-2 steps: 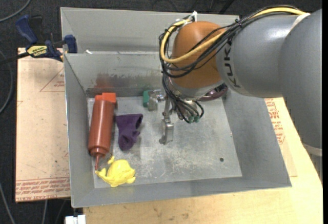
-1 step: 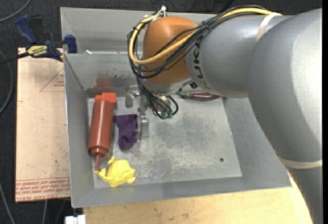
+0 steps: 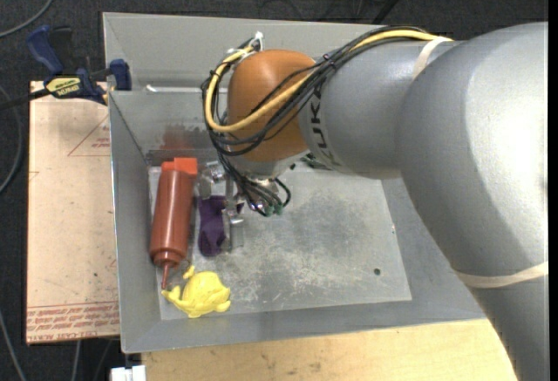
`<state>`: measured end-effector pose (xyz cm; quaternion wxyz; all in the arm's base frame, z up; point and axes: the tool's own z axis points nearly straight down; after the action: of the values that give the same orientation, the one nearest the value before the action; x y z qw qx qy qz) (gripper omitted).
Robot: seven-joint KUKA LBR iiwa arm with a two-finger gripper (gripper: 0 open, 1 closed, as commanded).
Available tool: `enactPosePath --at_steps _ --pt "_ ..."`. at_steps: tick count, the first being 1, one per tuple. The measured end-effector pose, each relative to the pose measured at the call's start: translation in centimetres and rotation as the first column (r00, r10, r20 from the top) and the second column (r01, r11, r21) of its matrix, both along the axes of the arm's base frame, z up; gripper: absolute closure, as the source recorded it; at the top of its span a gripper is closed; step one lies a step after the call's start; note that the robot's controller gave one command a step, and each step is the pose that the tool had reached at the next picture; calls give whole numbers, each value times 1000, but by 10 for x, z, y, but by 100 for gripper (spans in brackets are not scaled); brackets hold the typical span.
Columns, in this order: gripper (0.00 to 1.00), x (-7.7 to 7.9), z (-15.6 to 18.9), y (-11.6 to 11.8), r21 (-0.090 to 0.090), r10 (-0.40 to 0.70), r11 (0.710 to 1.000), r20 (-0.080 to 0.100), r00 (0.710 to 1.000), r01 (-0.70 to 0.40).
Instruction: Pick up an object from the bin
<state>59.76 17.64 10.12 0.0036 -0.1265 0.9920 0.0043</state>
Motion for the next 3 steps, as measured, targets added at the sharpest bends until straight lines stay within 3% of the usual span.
enactPosePath --at_steps 1,2,3 --pt "100 -2 -30 1 -1 -158 988 2 988 158" --pt "100 -2 -30 1 -1 -157 988 2 988 157" --pt "100 -21 60 -19 1 -146 989 4 989 146"
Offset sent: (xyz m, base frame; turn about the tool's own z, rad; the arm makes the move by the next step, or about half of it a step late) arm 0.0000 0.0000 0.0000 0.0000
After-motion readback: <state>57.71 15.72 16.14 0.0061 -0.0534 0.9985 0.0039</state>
